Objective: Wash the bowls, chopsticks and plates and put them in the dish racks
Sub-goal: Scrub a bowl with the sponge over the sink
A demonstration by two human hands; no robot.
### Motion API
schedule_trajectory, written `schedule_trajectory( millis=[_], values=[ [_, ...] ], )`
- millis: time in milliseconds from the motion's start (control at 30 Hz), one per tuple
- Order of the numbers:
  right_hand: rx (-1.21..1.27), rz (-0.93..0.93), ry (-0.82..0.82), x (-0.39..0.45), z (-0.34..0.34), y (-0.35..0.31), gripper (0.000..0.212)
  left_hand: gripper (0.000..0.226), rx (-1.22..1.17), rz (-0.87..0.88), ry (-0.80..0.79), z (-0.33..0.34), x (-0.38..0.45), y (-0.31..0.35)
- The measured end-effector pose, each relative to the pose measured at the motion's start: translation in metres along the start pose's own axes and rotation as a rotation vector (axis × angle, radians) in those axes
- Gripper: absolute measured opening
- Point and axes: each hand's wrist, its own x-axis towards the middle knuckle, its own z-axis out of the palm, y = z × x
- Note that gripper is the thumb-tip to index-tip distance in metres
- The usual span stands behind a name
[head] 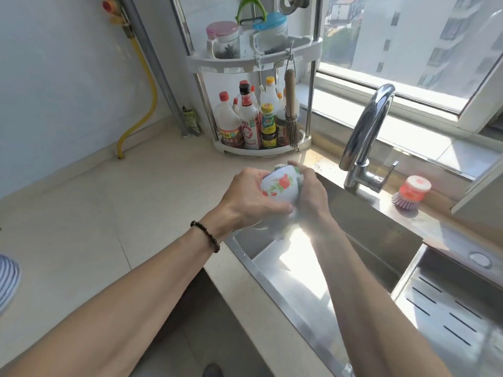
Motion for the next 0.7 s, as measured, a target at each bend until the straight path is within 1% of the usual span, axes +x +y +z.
schedule_trajectory(
  millis=[33, 67, 133, 167, 200, 233, 300, 367, 400, 433, 500, 567, 667, 700],
  values=[
    [0.012, 0.033, 0.003, 0.003, -0.001, 0.001, 0.031, 0.031, -0.052, -0.021, 0.002, -0.001, -0.001, -0.002],
    [-0.061, 0.004, -0.016, 0.001, 0.001, 0.001, 0.033, 0.031, -0.087, -0.035, 0.034, -0.001, -0.001, -0.004],
    [-0.305, -0.163, -0.060, -0.005, 0.009, 0.013, 0.050, 0.025, -0.076, -0.050, 0.102, 0.001, 0.004, -0.010],
    [-0.375, -0.211, -0.072, -0.009, 0.012, 0.019, 0.057, 0.022, -0.045, -0.057, 0.101, 0.001, 0.007, -0.012],
    [-0.370, -0.217, -0.076, -0.011, 0.012, 0.023, 0.058, 0.021, -0.011, -0.058, 0.083, 0.000, 0.008, -0.012],
    [-0.281, -0.181, -0.073, -0.010, 0.008, 0.024, 0.051, 0.021, 0.012, -0.052, 0.056, -0.002, 0.006, -0.010],
    [0.021, 0.017, -0.080, -0.001, -0.003, 0.017, 0.036, 0.025, -0.021, -0.037, -0.008, -0.005, 0.000, -0.007],
    [0.223, 0.218, -0.098, 0.003, -0.013, 0.009, 0.037, 0.031, -0.145, -0.010, -0.064, -0.008, -0.007, -0.004],
    [0.243, 0.270, -0.094, 0.004, -0.015, 0.007, 0.039, 0.033, -0.205, 0.011, -0.089, -0.009, -0.010, -0.004],
    [0.228, 0.273, -0.086, 0.004, -0.017, 0.006, 0.037, 0.037, -0.248, 0.021, -0.113, -0.010, -0.011, -0.005],
    [0.142, 0.250, -0.048, 0.005, -0.022, 0.005, 0.030, 0.042, -0.280, -0.016, -0.182, -0.013, -0.011, -0.007],
    [0.008, 0.180, 0.002, 0.005, -0.025, -0.001, 0.026, 0.041, -0.198, -0.070, -0.252, -0.015, -0.005, -0.006],
    [-0.379, -0.012, 0.006, 0.005, -0.021, -0.011, 0.032, 0.039, -0.033, -0.071, -0.242, -0.010, 0.003, 0.001],
    [-0.415, -0.062, -0.015, 0.003, -0.017, -0.012, 0.032, 0.036, -0.012, -0.067, -0.215, -0.007, 0.005, 0.001]
  ],
)
